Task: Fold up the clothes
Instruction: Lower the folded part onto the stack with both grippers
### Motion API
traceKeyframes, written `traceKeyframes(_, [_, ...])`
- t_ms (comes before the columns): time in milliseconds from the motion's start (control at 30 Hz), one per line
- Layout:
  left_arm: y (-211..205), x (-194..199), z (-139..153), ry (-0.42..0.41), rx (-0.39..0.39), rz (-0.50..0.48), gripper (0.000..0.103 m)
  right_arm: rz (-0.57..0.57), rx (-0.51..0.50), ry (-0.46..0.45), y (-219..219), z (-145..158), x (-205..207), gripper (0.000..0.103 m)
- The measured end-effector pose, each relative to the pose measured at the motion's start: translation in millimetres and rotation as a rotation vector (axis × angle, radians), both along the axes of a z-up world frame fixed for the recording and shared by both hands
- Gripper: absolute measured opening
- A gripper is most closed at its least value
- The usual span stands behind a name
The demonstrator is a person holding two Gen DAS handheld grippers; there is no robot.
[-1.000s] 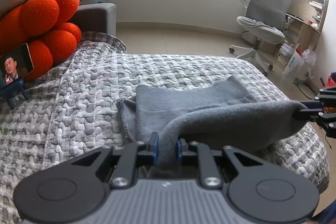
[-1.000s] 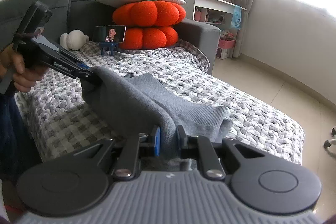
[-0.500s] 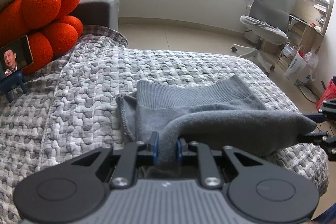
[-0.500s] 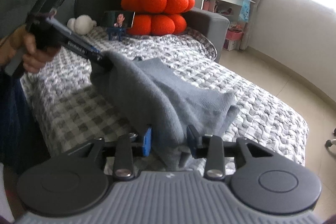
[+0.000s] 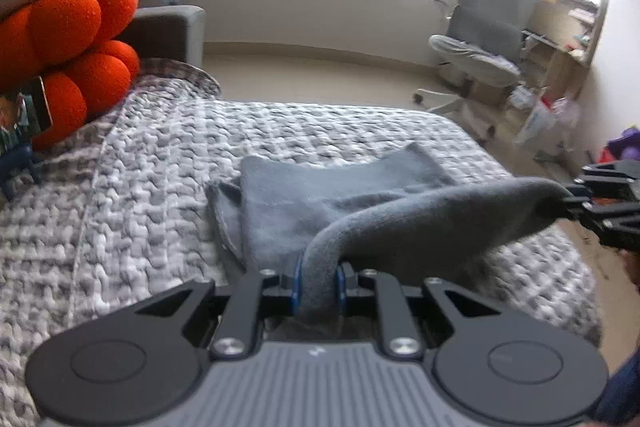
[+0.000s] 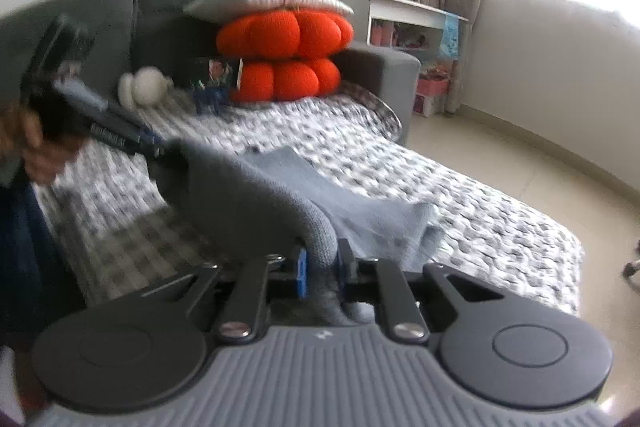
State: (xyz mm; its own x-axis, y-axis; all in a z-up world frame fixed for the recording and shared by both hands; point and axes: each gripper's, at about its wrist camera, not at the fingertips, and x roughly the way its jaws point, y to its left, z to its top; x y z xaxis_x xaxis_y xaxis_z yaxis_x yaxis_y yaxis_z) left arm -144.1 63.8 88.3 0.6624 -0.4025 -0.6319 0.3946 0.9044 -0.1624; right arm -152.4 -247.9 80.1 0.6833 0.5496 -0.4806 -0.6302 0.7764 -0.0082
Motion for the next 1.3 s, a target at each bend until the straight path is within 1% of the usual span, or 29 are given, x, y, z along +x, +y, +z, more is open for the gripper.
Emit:
traceKeyframes(67, [4.2, -8.0, 0.2, -0.001, 0.000, -0.027, 0.017, 0.036, 0.032, 0.014, -2.7, 4.3, -3.8, 0.014])
traceKeyframes(200, [3.2, -20.6, -3.2, -0.006, 0.036, -0.088, 0.016, 0.079, -0.003, 0.042, -5.7, 4.4, -12.4, 0.013])
traceKeyframes(267, [-0.3, -25.9, -2.4, -0.025, 0.051, -0.124, 0.015, 0.079, -0.001, 0.049, -7.8, 5.1, -13.4, 0.013])
traceKeyframes(333, [-1.5, -33.8, 3.4, -0.071, 0.047, -0.166, 0.015, 0.090, 0.038, 0.038, -11.0, 10.3, -17.5, 0.013])
traceKeyframes(400, [0.0, -43.7, 11.5, -0.134, 0.023, -0.213, 0.015, 0.102, 0.094, 0.023, -15.7, 16.2, -19.5, 0.013])
traceKeyframes(433, [1.6, -44.9, 13.7, -0.149, 0.015, -0.221, 0.015, 0.103, 0.114, 0.017, -17.7, 18.5, -19.8, 0.013])
traceKeyframes(467, [2.7, -42.4, 13.8, -0.148, 0.019, -0.210, 0.015, 0.087, 0.110, 0.017, -18.1, 18.3, -17.6, 0.013])
traceKeyframes(567, [3.2, -22.3, 8.8, -0.092, 0.046, -0.142, 0.015, 0.020, 0.045, 0.032, -12.6, 10.6, -5.5, 0.013])
traceKeyframes(633, [0.3, -11.3, 9.8, -0.088, 0.050, -0.125, 0.015, 0.007, 0.027, 0.033, -5.9, 8.0, 0.9, 0.013])
traceKeyframes(767, [-4.8, 14.2, 21.2, -0.122, 0.025, -0.087, 0.015, -0.054, 0.066, 0.011, -1.9, 13.0, 17.6, 0.014])
traceKeyframes(867, [-7.1, 36.8, 25.3, -0.125, 0.010, -0.061, 0.015, -0.123, 0.096, 0.025, -3.6, 12.3, 38.0, 0.014])
traceKeyframes(967, [-11.2, 73.4, 19.9, -0.076, 0.014, -0.034, 0.015, -0.170, 0.128, 0.073, -4.5, 8.5, 66.8, 0.015])
traceKeyframes(1067, [-12.8, 108.1, 9.8, -0.019, 0.009, -0.012, 0.015, -0.232, 0.159, 0.172, -7.1, -1.7, 102.3, 0.016])
traceKeyframes(1133, [-8.1, 126.9, -1.4, 0.033, -0.029, 0.010, 0.015, -0.282, 0.184, 0.247, -9.6, -10.9, 123.9, 0.019])
traceKeyframes(1167, [-5.1, 136.0, -7.3, 0.061, -0.051, 0.022, 0.016, -0.300, 0.196, 0.285, -11.3, -15.9, 130.2, 0.022])
traceKeyframes(1200, [-1.1, 143.9, -13.9, 0.094, -0.078, 0.039, 0.016, -0.317, 0.207, 0.322, -13.0, -20.9, 136.5, 0.022])
traceKeyframes(1267, [8.2, 150.7, -24.4, 0.147, -0.132, 0.061, 0.018, -0.349, 0.226, 0.390, -16.2, -30.0, 147.6, 0.024])
traceKeyframes(1300, [12.8, 152.9, -29.1, 0.169, -0.158, 0.068, 0.018, -0.355, 0.223, 0.404, -17.5, -32.2, 148.2, 0.030])
